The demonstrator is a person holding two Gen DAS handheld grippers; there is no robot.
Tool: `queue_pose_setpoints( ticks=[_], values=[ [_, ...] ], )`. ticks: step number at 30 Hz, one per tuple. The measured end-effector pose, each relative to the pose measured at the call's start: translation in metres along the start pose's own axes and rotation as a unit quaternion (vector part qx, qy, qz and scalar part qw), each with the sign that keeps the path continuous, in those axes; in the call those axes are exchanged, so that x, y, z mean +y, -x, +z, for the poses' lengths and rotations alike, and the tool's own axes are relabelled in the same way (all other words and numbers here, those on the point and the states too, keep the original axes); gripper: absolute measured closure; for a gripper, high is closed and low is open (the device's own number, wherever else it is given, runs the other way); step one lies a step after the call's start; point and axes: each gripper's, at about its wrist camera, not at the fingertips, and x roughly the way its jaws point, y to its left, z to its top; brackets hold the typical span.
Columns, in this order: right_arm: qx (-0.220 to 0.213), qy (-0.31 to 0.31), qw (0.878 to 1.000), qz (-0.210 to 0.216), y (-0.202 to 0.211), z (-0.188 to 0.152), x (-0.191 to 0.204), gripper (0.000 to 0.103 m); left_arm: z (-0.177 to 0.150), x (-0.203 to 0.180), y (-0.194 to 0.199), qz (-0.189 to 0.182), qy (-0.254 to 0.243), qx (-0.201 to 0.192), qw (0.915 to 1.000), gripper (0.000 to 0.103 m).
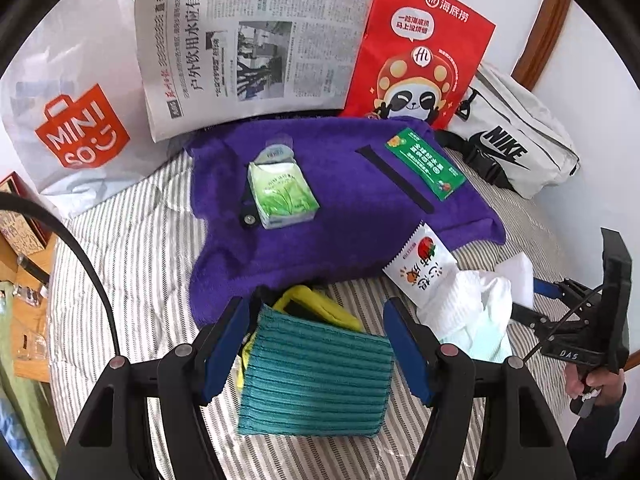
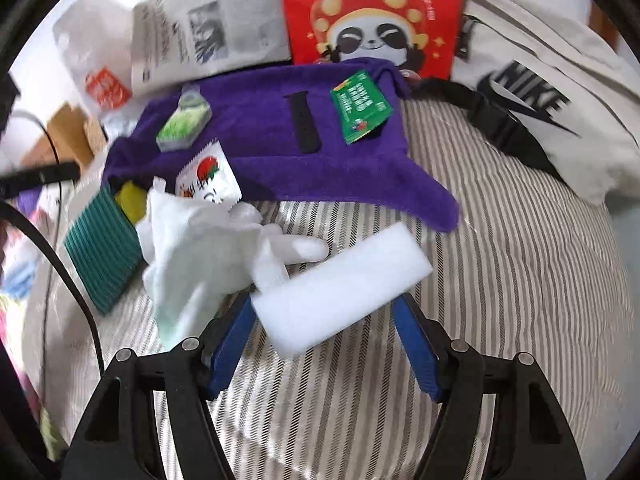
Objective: Organize soft objects
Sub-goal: 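Grasp the teal striped cloth with the left gripper while the right grasps the white sponge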
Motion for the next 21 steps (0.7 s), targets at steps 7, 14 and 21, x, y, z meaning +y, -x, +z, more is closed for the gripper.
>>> queue_pose_setpoints(
  ticks=[7, 14, 21],
  values=[
    [0.011, -0.048, 0.999, 0.005, -0.004, 0.006, -0.007, 0.030, -0.004, -0.008, -0.007, -0.012, -0.002, 0.007, 0.9999, 0.035],
    [0.030, -0.089, 0.995, 0.026, -0.018, 0.017, -0.004, 0.030, -0.015, -0.011, -0.006, -0.011, -0.005, 0.013, 0.9998, 0.035],
    [0.036, -0.067, 0.997, -0.005, -0.014, 0.018, 0.009, 0.030, -0.021, -0.006, -0.009, -0.014, 0.002, 0.019, 0.9997, 0.035]
  ],
)
